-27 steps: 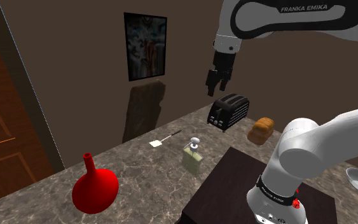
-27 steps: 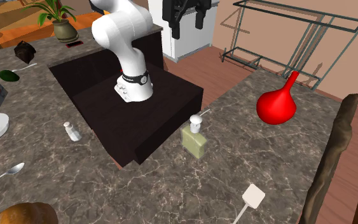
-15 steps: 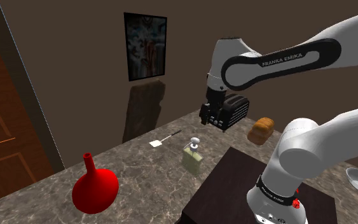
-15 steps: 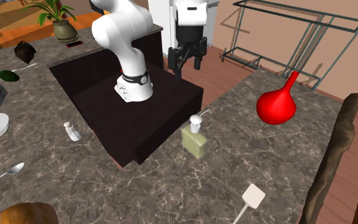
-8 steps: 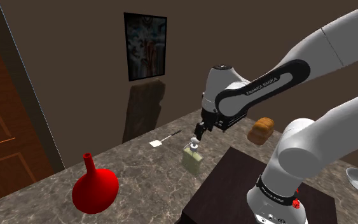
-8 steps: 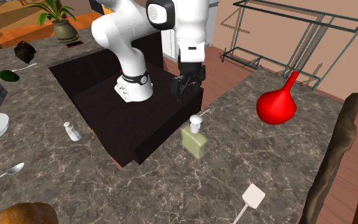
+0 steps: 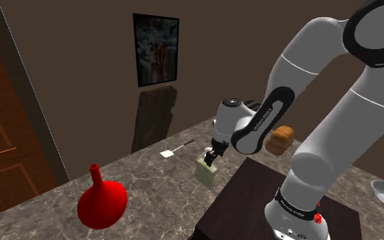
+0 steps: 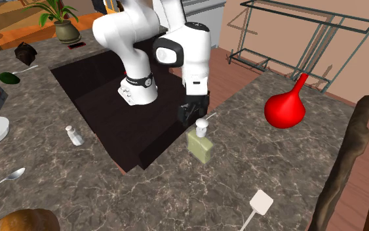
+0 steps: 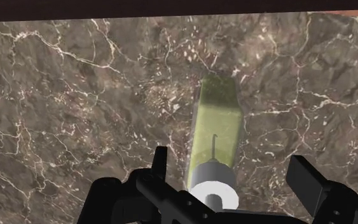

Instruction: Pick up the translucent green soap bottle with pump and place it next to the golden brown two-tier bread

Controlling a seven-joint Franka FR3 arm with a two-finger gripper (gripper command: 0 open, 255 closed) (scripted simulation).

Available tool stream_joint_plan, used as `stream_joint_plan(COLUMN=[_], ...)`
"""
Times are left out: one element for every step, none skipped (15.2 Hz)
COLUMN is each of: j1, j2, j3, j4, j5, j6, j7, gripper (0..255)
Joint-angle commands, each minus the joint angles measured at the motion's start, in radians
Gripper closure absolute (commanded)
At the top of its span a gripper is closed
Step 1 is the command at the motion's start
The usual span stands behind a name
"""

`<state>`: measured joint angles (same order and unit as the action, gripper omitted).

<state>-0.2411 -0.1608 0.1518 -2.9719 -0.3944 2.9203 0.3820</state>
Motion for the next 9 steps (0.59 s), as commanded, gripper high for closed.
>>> stream_joint_plan(j1=[-0.176,-0.201,-0.197,-0.194,-0.186,-0.176,-0.164,-0.154,-0.137], j2=[0.135,0.163,0.193,0.221,0.249,0.276,0.303,0.329,0.368], j3=[0.090,0.094,0.072,0.054,0.033,0.014,-0.007,-0.024,-0.048], j4=[0.045,0.063,0.083,0.102,0.122,0.142,0.161,0.180,0.211], j5=[-0.371,-0.474,-0.564,-0.648,-0.726,-0.797,-0.863,-0.925,-1.016], j6=[0.092,0.097,0.101,0.104,0.107,0.109,0.111,0.114,0.117], j7=[0.279,0.361,0.433,0.502,0.566,0.627,0.685,0.740,0.823], gripper=[0,0,0,0,0,0,0,0,0])
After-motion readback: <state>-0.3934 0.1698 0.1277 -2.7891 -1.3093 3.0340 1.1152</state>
